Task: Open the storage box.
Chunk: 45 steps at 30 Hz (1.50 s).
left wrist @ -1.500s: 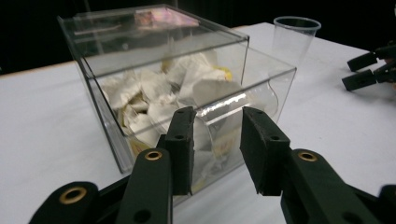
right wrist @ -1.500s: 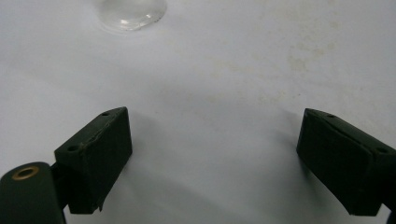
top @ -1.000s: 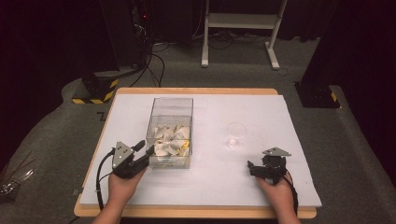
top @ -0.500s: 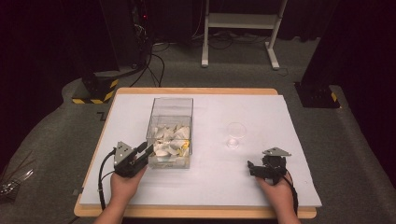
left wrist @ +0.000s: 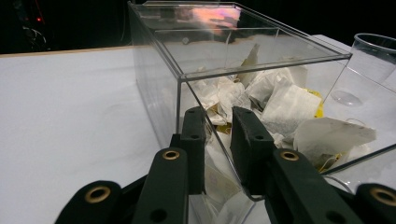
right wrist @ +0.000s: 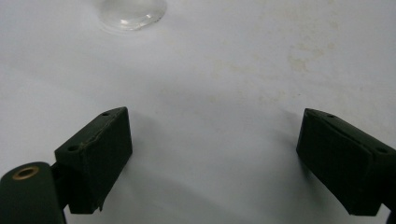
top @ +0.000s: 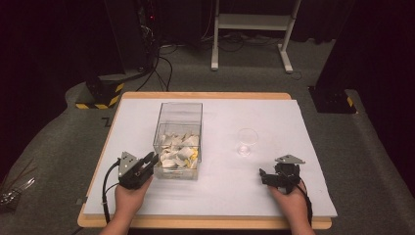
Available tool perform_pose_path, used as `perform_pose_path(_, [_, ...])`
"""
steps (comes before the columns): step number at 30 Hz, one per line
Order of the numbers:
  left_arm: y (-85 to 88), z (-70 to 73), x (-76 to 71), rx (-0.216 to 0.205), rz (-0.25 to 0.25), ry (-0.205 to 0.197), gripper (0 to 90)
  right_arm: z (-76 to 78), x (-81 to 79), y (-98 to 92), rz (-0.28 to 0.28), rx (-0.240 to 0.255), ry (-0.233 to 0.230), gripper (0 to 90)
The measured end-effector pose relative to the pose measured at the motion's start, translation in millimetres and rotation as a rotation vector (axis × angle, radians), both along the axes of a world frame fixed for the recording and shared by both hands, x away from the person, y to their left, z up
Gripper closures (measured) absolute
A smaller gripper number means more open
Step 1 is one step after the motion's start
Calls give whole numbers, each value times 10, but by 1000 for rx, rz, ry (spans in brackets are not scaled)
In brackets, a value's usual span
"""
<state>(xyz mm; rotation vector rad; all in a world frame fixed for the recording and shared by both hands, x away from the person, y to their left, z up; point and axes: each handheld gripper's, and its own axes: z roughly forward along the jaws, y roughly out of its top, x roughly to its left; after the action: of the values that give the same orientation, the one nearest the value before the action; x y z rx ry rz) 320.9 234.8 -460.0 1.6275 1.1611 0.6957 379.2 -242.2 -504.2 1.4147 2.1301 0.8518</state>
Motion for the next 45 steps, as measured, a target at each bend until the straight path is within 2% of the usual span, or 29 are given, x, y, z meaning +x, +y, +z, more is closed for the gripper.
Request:
perform_pose_path(1, [-4,-1,-14,-2,1,0,752,0,0,0,0,0,0,102])
perform_pose_path(4, [-19,2,-70,25,5,-4,754,0,0,0,0,0,0,102])
perform_pose_path(7, [-17,3,-124,29,5,-3,757,0,-1,0,0,0,0,103])
perform_pose_path(13, [-10,-5,-242,13,10,4,763,0,-1,0,0,0,0,103])
perform_pose_path(18, [-8,16,-342,-1,15,-7,783,0,-1,0,0,0,0,103])
perform_pose_path(22, [-30,19,-411,13,11,-24,788,0,-1,0,0,0,0,103])
perform_pose_path(28, [-40,14,-389,26,17,-31,778,1,-3,2,0,-1,-2,105])
perform_pose_path(33, [-55,0,-314,29,18,-19,747,1,-3,1,0,-1,-2,105])
perform_pose_path(35, [-57,-11,-296,18,20,-10,742,0,-3,1,1,0,-3,106])
perform_pose_path(40, [-59,-35,-330,21,14,10,746,-1,-4,1,0,0,-5,107])
perform_pose_path(45, [-78,-40,-383,23,27,5,756,-1,-6,2,0,0,-6,108])
